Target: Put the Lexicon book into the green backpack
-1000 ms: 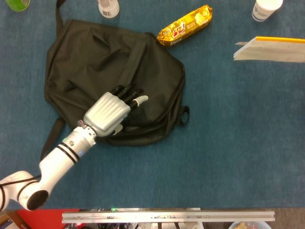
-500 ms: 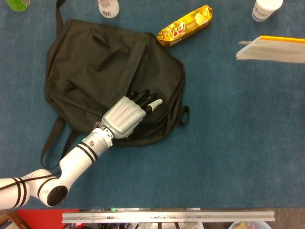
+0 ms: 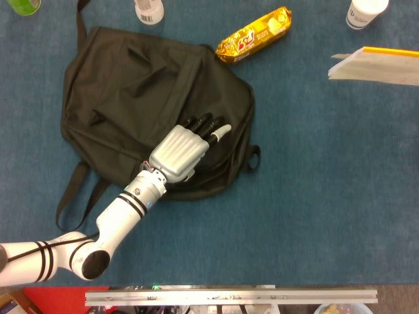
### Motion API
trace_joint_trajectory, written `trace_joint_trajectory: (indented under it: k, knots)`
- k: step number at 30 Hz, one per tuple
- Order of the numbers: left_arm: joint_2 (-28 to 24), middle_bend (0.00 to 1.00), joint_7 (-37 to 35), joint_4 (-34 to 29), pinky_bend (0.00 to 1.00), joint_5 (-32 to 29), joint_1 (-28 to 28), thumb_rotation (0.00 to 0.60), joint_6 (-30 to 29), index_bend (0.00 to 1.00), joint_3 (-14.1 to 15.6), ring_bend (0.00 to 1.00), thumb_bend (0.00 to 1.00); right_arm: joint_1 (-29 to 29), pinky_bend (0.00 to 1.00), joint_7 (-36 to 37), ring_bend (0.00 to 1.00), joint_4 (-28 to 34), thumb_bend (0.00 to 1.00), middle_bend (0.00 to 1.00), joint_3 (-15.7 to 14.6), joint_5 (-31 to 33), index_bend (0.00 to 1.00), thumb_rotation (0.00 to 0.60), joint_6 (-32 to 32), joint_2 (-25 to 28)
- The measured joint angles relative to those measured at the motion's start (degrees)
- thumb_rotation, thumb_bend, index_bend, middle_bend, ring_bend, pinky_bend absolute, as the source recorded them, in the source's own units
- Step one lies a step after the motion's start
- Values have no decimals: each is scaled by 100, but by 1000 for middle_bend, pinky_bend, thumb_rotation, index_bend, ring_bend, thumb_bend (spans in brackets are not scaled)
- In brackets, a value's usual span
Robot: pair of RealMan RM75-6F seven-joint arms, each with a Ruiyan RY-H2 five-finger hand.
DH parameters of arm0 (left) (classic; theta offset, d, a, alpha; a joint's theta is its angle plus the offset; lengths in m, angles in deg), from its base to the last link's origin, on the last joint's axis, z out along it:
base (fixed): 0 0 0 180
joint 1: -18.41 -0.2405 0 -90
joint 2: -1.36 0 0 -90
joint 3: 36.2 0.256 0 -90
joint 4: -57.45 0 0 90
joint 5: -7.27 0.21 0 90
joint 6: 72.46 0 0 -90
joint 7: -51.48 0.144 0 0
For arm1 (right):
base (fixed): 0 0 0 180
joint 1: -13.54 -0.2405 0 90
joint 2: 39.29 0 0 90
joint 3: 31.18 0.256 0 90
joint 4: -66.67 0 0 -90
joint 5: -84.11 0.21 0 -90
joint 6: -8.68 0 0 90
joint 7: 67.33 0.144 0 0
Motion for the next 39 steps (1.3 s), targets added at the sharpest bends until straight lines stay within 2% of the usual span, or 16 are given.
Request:
trace_joint_trajectory:
  k: [10, 18, 22, 29, 34, 39]
  knots:
    - [186, 39, -61, 30, 167, -434, 120, 600, 74, 1, -92, 11, 187, 18, 683, 13, 575, 22, 456, 668, 33, 25, 904, 600, 30, 28]
    - [37, 34, 227, -286, 167, -819, 224, 600, 139, 0, 11, 7, 187, 46, 683, 28, 575, 33, 456, 668, 22, 35, 904, 600, 39, 33]
    - [120, 34, 287, -254, 167, -861, 260, 600, 35, 0, 30, 7, 187, 64, 683, 32, 575, 30, 456, 668, 23, 38, 905, 600, 63, 34]
    - [393, 40, 81, 14, 167, -1004, 312, 600, -166, 1, -197, 18, 187, 83, 683, 41, 575, 55, 455, 668, 45, 42, 906, 600, 100, 66]
    - [522, 56, -74, 236, 186, -1075, 338, 600, -272, 48, -329, 46, 187, 100, 683, 48, 575, 62, 454, 668, 51, 58, 908, 600, 109, 69]
    - [676, 149, -402, 548, 266, -1036, 309, 600, -474, 152, -460, 157, 189, 103, 683, 56, 575, 82, 454, 668, 62, 49, 910, 600, 133, 68]
